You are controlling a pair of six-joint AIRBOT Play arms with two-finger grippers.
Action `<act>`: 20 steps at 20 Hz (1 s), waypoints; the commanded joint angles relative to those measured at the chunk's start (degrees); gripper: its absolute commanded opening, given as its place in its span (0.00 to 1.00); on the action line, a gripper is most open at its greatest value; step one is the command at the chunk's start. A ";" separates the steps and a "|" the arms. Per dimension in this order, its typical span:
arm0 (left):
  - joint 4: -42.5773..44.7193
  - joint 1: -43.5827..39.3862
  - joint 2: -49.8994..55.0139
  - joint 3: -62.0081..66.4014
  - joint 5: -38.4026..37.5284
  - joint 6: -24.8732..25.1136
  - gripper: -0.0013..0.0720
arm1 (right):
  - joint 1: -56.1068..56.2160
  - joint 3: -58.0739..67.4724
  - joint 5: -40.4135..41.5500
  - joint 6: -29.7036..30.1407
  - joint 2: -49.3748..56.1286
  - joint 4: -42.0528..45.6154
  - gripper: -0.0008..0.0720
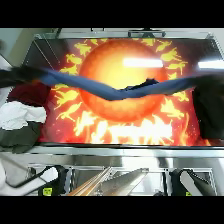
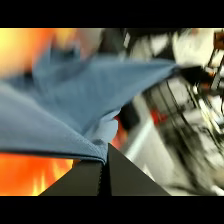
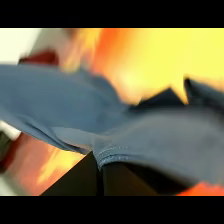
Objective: Fold the shirts.
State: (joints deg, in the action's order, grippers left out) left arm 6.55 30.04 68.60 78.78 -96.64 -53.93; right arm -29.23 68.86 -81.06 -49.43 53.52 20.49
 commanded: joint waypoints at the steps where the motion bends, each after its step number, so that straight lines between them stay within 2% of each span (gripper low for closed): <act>1: -20.37 12.33 -19.21 6.91 6.43 2.34 0.05 | -8.52 14.82 9.81 1.07 -17.11 -4.02 0.04; 4: -26.10 28.06 -26.21 15.17 11.28 -0.20 0.05 | -14.71 26.32 15.08 1.42 -20.74 -0.66 0.04; 6: -24.02 30.84 -25.70 18.67 12.48 -2.71 0.05 | -14.84 29.49 14.67 1.44 -18.82 -0.07 0.04; 7: -19.50 29.51 -24.30 19.63 12.44 -3.91 0.05 | -14.82 29.33 13.81 0.92 -17.07 -0.20 0.04; 10: -4.39 17.22 -18.53 17.00 13.27 -5.03 0.05 | -12.33 25.97 7.43 -0.24 -8.50 -5.75 0.03; 11: 0.00 11.89 -16.15 14.93 13.94 -5.01 0.05 | -9.09 24.11 7.02 -0.24 -5.22 -4.66 0.03; 14: 11.93 -3.96 -6.38 8.13 18.82 -4.39 0.05 | 4.81 18.05 8.35 -0.59 5.11 8.31 0.03; 17: 20.33 -13.09 5.99 4.66 23.85 -3.34 0.05 | 13.05 15.67 13.00 -3.21 16.96 20.11 0.03; 20: 25.90 -16.24 18.51 4.70 28.20 -1.90 0.05 | 15.58 15.69 16.68 -3.96 30.01 20.92 0.03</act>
State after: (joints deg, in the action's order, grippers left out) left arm 24.29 18.81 76.53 84.62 -73.47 -57.34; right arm -17.82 85.45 -68.07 -52.18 72.40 36.36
